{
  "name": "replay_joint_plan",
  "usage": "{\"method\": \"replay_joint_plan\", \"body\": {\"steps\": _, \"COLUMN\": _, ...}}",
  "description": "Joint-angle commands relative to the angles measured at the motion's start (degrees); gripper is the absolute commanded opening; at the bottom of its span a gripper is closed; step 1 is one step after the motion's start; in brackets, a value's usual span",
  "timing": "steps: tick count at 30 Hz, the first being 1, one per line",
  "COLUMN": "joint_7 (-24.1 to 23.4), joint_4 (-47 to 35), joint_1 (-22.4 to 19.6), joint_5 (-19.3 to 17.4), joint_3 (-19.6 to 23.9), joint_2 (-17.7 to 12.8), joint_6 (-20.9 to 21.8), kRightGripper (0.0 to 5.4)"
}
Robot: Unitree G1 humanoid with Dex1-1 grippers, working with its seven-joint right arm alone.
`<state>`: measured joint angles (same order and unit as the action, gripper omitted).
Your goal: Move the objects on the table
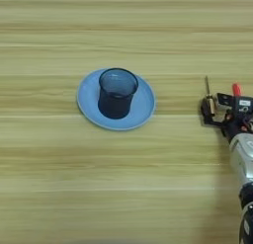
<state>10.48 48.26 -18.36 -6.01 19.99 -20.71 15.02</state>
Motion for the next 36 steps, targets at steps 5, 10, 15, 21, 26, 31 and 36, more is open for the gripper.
{"method": "replay_joint_plan", "body": {"steps": 5, "joint_7": 0.51, "joint_4": 2.33, "joint_1": -5.45, "joint_5": -0.3, "joint_3": -0.28, "joint_2": -3.48, "joint_6": 2.57, "kRightGripper": 4.59}}
{"method": "replay_joint_plan", "body": {"steps": 10, "joint_7": 0.91, "joint_4": 3.51, "joint_1": -5.95, "joint_5": -0.21, "joint_3": -0.84, "joint_2": -3.33, "joint_6": 3.17, "kRightGripper": 4.07}}
{"method": "replay_joint_plan", "body": {"steps": 15, "joint_7": 1.35, "joint_4": 4.32, "joint_1": -6.21, "joint_5": -0.33, "joint_3": -1.02, "joint_2": -3.49, "joint_6": 3.57, "kRightGripper": 3.55}}
{"method": "replay_joint_plan", "body": {"steps": 21, "joint_7": 1.53, "joint_4": 4.71, "joint_1": -6.3, "joint_5": -0.46, "joint_3": -1.16, "joint_2": -3.49, "joint_6": 3.73, "kRightGripper": 3.39}}
{"method": "replay_joint_plan", "body": {"steps": 26, "joint_7": 2.06, "joint_4": 4.89, "joint_1": -6.42, "joint_5": -0.54, "joint_3": -1.57, "joint_2": -3.23, "joint_6": 3.54, "kRightGripper": 3.39}}
{"method": "replay_joint_plan", "body": {"steps": 31, "joint_7": 3.78, "joint_4": 5.81, "joint_1": -6.47, "joint_5": -1.94, "joint_3": -1.6, "joint_2": -2.86, "joint_6": 2.09, "kRightGripper": 3.39}}
{"method": "replay_joint_plan", "body": {"steps": 36, "joint_7": 5.45, "joint_4": 6.4, "joint_1": -6.78, "joint_5": -3.47, "joint_3": -1.72, "joint_2": -2.15, "joint_6": 0.59, "kRightGripper": 3.39}}
